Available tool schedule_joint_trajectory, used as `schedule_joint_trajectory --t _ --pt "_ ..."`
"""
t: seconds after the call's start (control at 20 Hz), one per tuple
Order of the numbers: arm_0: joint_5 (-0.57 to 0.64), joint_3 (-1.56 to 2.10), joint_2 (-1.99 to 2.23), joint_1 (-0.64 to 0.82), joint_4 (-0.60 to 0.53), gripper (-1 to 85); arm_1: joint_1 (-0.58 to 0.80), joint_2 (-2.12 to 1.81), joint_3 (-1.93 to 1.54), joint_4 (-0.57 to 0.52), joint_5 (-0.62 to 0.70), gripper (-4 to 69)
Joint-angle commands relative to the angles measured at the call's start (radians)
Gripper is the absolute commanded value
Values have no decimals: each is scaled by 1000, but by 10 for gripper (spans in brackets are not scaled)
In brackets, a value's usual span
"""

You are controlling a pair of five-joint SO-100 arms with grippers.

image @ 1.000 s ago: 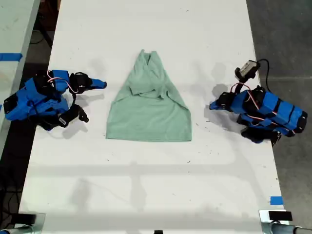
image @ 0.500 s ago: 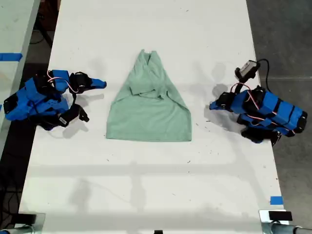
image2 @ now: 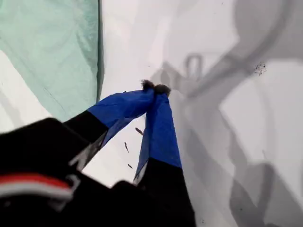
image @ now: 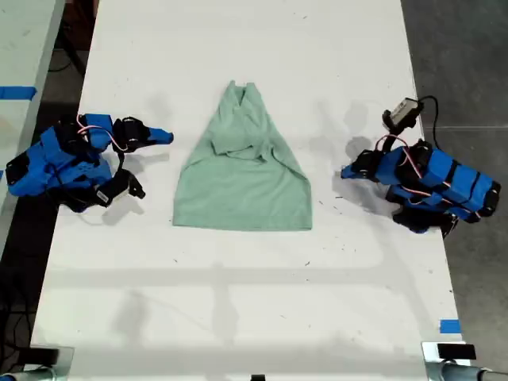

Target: Fold t shirt

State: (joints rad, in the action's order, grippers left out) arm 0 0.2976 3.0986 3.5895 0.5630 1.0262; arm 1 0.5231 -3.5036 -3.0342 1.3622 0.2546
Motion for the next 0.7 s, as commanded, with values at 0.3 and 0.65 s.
schedule_joint_trajectory --t 0.3,0.65 --pt "-17 -6 8 14 5 -2 2 -9 -35 -14 0 -5" --pt "-17 -6 8 11 6 -2 12 -9 -38 -14 -6 -5"
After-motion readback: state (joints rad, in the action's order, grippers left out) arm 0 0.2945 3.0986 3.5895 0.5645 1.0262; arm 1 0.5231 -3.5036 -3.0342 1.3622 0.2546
